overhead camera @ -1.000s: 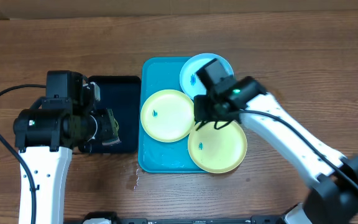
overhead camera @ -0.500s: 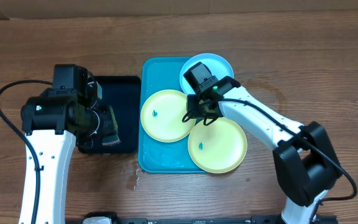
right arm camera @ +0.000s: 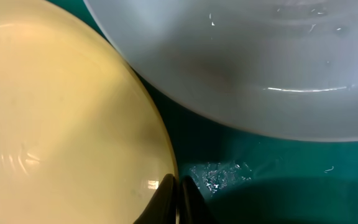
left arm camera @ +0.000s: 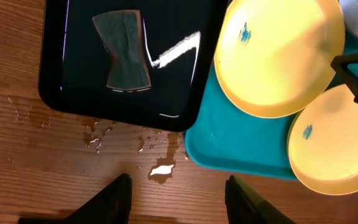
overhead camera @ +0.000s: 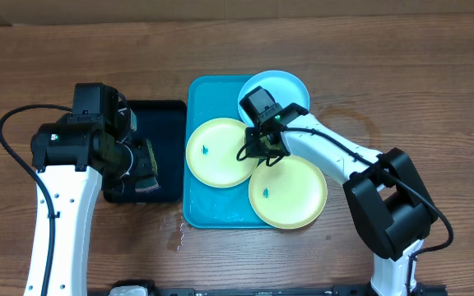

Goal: Clean dirty plates on tray and stack at the side
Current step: 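Reach the right gripper to the yellow plate's rim near the blue plate, then lower the left gripper and grasp the green-and-pink sponge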

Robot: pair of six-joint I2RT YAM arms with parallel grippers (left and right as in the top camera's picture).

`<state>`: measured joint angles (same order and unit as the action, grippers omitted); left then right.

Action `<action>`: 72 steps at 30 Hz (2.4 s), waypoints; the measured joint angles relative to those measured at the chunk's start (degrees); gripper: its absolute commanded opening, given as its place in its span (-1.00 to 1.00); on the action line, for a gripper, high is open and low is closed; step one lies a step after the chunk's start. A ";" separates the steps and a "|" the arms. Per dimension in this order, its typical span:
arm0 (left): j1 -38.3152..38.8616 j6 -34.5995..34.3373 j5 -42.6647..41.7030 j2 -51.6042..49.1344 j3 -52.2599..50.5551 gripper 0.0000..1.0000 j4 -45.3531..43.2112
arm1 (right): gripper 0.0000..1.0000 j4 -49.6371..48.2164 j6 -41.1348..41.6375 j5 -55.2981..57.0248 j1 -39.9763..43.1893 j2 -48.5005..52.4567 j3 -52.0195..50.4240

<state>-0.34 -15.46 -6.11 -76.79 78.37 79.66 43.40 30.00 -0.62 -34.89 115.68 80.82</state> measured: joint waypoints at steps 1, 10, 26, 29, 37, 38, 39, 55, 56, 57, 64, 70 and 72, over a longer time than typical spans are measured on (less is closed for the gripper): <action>0.00 -0.02 0.20 0.00 0.00 0.01 -0.04 | -0.92 -0.09 -0.02 0.00 0.00 0.00 0.00; 0.00 -4.33 6.08 0.00 -0.13 0.11 -0.70 | -0.92 0.11 0.00 0.02 0.00 0.00 0.00; 0.00 -7.58 9.84 -0.55 -17.25 0.04 -20.98 | -0.92 0.07 0.02 0.02 -0.02 0.00 0.00; 0.00 -8.00 10.01 -0.55 -19.30 0.00 -24.65 | -0.91 -0.02 0.00 0.02 0.00 0.00 0.00; 0.00 -8.02 11.65 -0.57 -24.65 -0.17 -31.87 | -0.89 -0.09 -0.02 0.02 -0.02 0.00 0.00; 0.00 -8.00 11.85 -0.59 -25.14 -0.17 -32.87 | -0.88 -0.13 0.02 0.02 0.00 0.00 0.00; 0.00 -7.98 12.02 -0.59 -25.49 -0.18 -33.48 | -0.88 -0.11 0.02 0.02 0.00 0.00 0.00; 0.00 -7.98 13.09 -12.98 -26.38 -0.11 -36.92 | -0.87 -0.15 0.02 0.04 0.00 0.00 0.00; 0.00 -7.98 13.09 -13.40 -26.40 -0.10 -37.13 | -0.86 -0.13 0.02 0.02 0.00 0.00 0.00; 0.00 -7.98 13.11 -13.77 -26.43 -0.10 -37.51 | -0.86 -0.13 -0.02 0.02 0.00 0.00 0.00; 0.00 -7.98 13.27 -15.30 -26.49 -0.17 -39.89 | -0.85 -0.15 -0.02 0.02 -0.02 0.00 0.00; -0.13 -7.98 13.27 -15.37 -26.53 -0.39 -40.68 | -0.82 -0.17 0.00 0.00 -0.02 0.00 0.00; -0.63 -7.98 13.27 -15.37 -26.53 -0.39 -40.68 | -0.81 -0.15 0.02 0.02 -0.02 0.00 0.00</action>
<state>-0.97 -23.44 7.16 -92.16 51.83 38.98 43.24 30.02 -0.60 -34.92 115.68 80.82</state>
